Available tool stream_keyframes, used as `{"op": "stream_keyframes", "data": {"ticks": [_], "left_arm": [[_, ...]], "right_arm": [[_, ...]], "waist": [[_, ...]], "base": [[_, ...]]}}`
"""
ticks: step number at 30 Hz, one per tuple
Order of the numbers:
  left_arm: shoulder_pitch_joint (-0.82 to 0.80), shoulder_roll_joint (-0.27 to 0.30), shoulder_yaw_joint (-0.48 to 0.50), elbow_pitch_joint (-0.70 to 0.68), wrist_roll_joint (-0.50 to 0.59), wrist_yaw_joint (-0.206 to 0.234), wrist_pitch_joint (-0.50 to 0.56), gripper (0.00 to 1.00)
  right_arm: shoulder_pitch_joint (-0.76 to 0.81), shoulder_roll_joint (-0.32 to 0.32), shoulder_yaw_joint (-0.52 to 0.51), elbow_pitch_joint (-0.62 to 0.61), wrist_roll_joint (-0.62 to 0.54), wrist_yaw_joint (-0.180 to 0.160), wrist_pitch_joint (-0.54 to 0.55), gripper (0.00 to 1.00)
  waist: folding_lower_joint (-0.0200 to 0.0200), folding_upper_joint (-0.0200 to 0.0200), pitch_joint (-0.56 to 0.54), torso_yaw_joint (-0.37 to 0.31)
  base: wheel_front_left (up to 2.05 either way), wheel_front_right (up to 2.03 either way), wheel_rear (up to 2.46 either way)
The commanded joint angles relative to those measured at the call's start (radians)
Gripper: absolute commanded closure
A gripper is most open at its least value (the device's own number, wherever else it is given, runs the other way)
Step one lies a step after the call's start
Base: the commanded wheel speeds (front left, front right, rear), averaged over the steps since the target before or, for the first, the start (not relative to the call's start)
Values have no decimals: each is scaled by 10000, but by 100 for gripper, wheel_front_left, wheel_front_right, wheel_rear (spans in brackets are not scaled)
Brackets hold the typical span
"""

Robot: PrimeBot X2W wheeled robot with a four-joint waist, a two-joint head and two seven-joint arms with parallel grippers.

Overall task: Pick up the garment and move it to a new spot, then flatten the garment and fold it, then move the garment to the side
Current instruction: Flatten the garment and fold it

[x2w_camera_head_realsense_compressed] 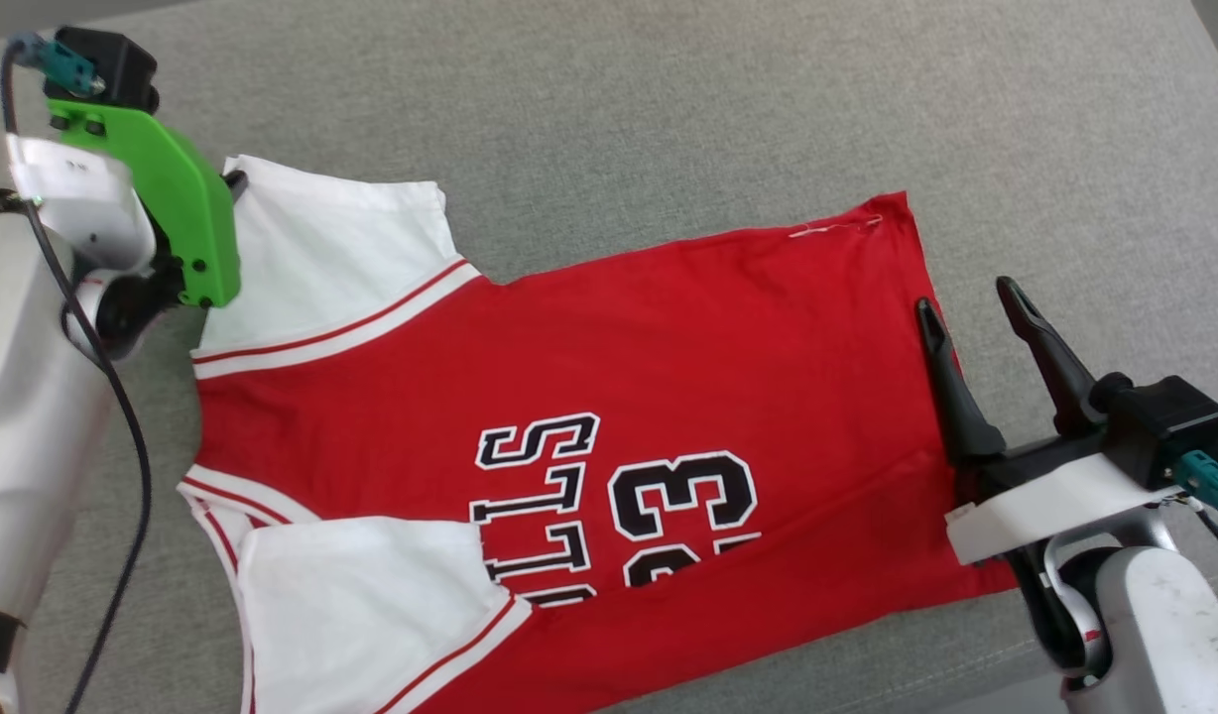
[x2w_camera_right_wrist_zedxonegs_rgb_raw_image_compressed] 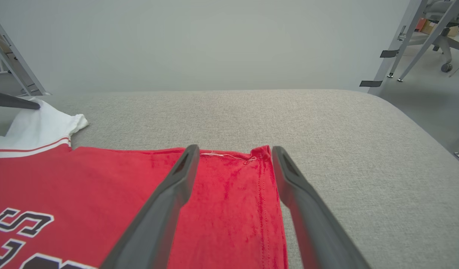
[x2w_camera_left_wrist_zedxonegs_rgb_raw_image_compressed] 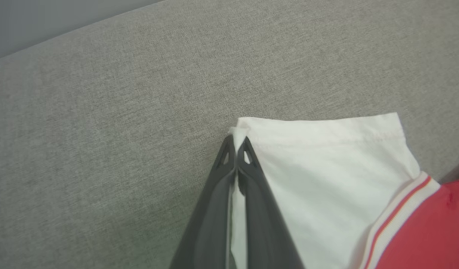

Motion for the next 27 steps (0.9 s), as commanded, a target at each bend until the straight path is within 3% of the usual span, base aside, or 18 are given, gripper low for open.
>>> {"op": "stream_keyframes", "data": {"ticks": [1, 10, 19, 27], "left_arm": [[271, -80, -6, -141, -51, -22, -243, 100], [1338, -49, -234, -2087, -136, 126, -744, 100], [2770, 476, -143, -5719, -243, 1393, -352, 100], [3704, 1107, -1, -8420, -57, 2399, -78, 100]], "right_arm": [[41, -155, -69, -54, -70, -7, 168, 0], [242, -1495, -234, -402, 245, -7, 2732, 0], [-511, -3197, -240, -436, 1431, -7, 6259, 0], [-1940, -4007, -364, 98, 1948, -7, 8137, 0]], "waist": [[-1, 0, -551, 424], [-1, 0, -1240, 1309], [-1, 0, -978, 2154], [-1, 0, -176, 2763]], "base": [[0, 0, 0], [0, 0, 0], [0, 0, 0], [0, 0, 0]]}}
